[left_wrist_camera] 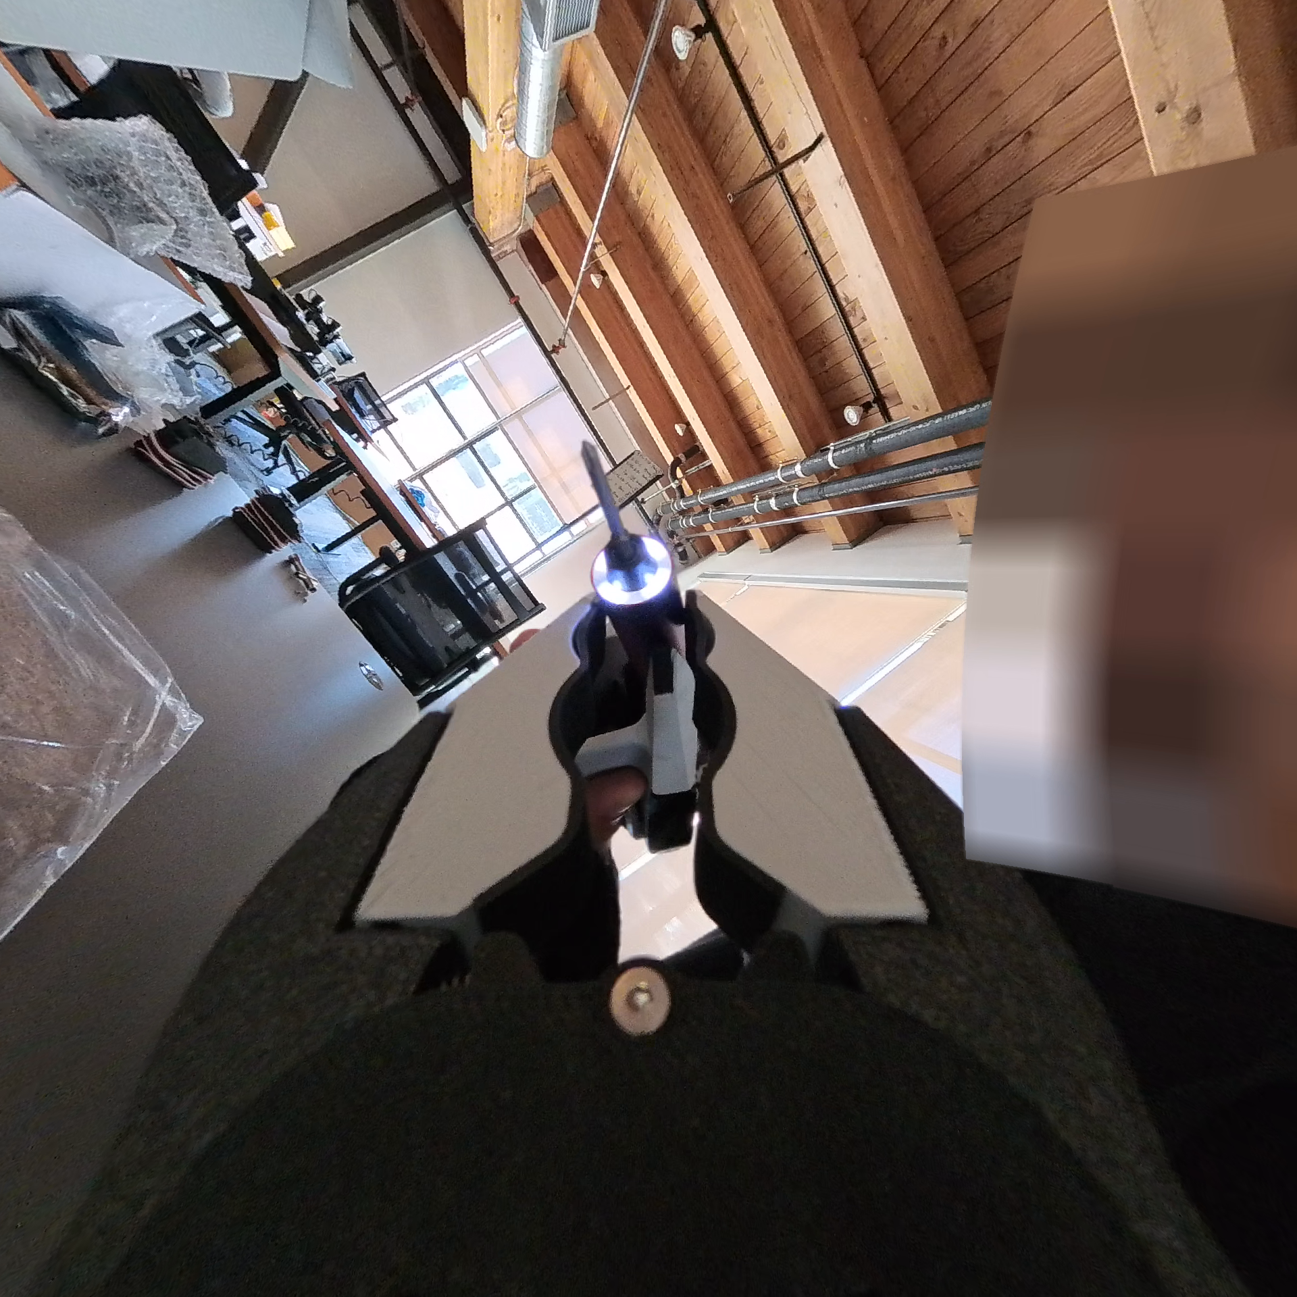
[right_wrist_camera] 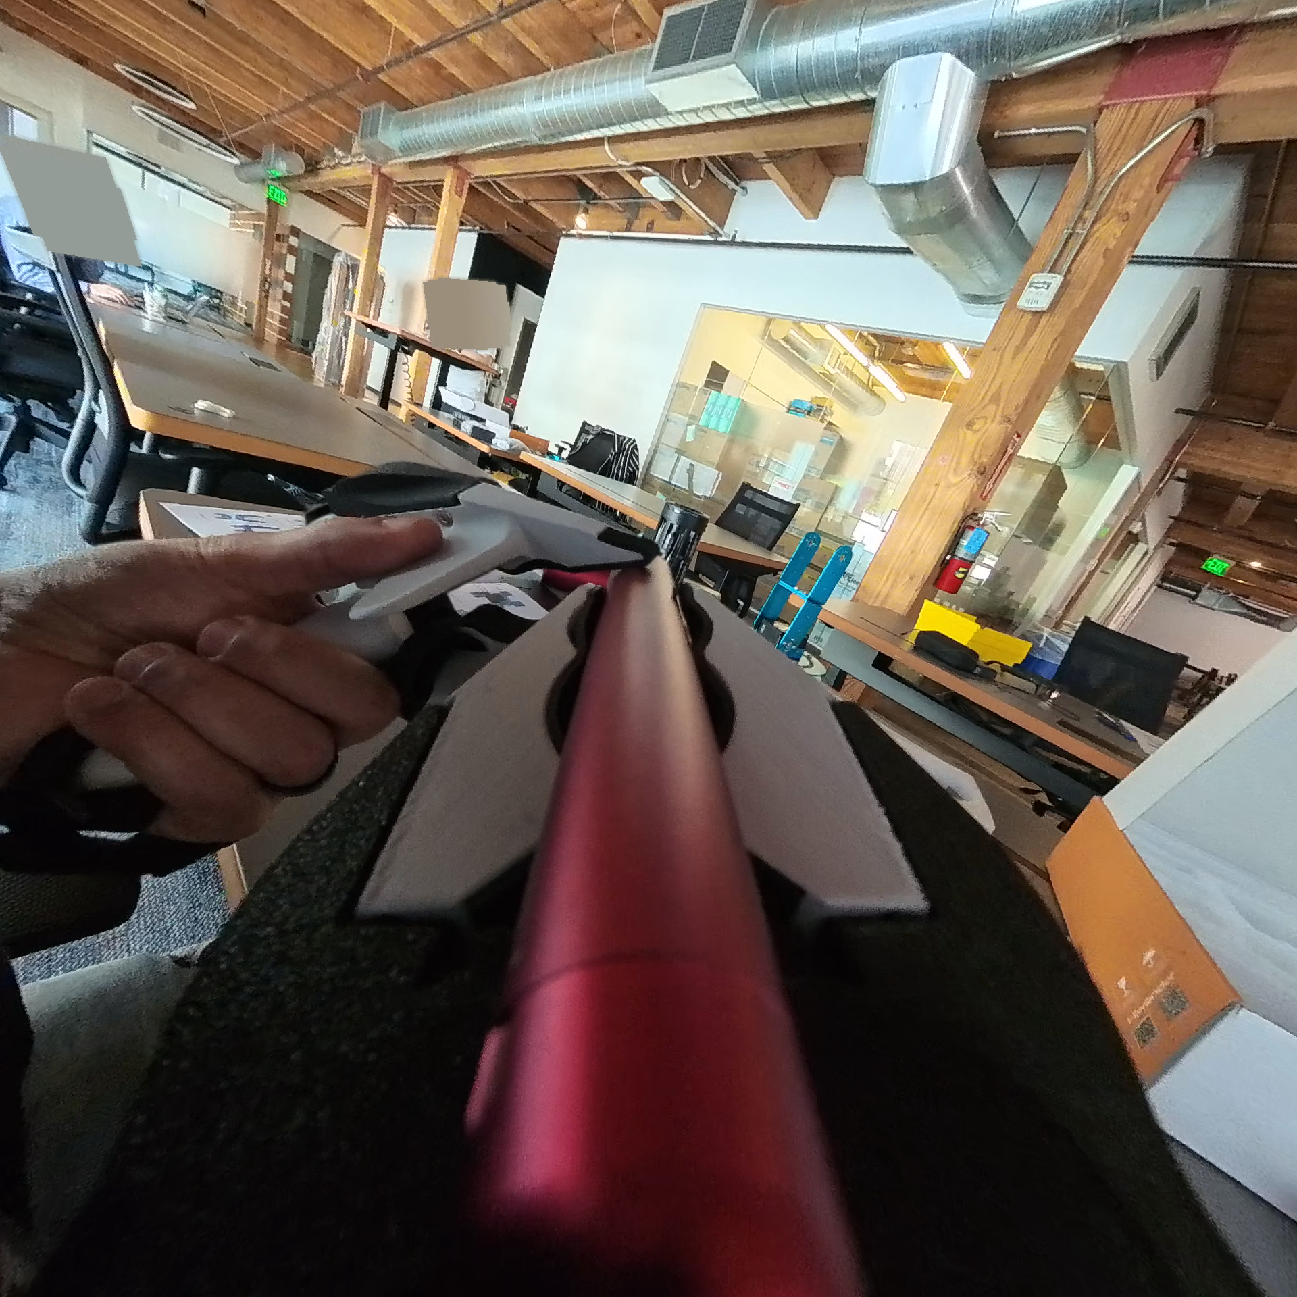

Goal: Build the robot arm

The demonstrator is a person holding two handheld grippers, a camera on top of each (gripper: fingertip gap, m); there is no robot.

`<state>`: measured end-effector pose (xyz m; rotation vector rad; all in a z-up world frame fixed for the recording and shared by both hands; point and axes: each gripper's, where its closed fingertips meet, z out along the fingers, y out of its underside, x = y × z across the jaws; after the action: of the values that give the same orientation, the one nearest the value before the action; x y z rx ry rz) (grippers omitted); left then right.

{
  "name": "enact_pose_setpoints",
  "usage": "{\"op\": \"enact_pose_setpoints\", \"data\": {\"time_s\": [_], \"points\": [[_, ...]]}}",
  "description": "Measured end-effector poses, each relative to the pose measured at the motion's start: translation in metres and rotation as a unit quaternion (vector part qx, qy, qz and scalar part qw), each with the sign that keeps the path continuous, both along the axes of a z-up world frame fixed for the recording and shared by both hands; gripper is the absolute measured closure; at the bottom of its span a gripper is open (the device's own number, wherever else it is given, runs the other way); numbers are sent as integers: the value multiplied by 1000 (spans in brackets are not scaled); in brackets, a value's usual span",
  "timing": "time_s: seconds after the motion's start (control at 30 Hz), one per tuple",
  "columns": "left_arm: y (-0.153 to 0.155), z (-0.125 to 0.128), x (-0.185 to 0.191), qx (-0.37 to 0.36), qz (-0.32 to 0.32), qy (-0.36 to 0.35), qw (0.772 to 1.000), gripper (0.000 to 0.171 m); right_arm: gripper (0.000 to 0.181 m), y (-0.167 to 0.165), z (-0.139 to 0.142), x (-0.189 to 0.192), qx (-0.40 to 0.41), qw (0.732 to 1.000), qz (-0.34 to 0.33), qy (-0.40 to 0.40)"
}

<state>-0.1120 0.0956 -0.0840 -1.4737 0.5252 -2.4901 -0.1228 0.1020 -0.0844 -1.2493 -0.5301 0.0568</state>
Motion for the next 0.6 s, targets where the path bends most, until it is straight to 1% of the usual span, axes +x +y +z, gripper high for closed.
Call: {"op": "enact_pose_setpoints", "data": {"time_s": [0.07, 0.17, 0.23, 0.47, 0.53, 0.57, 0.6], "points": [[-2, 2, 2, 3, -2, 0, 1000, 152, 159, -2, 2, 2, 14, 1000, -10, -2], [-2, 3, 3, 15, -1, 5, 1000, 152, 159, -2, 3, 3, 16, 1000, -1, 26], [-3, 4, 4, 19, -1, 8, 1000, 152, 158, -3, 4, 4, 18, 999, 0, 30], [-2, -2, 10, 14, -10, 14, 1000, 151, 161, 0, -4, 11, -3, 1000, -1, 29], [1, -5, 14, 38, -4, 27, 999, 149, 161, 3, -7, 18, -11, 999, -6, 45], [6, -11, 14, 69, 8, 45, 997, 145, 161, 5, -8, 24, -17, 998, -8, 60], [18, -19, 14, 112, 38, 73, 990, 136, 160, 6, -10, 33, -26, 997, -13, 72]]}}
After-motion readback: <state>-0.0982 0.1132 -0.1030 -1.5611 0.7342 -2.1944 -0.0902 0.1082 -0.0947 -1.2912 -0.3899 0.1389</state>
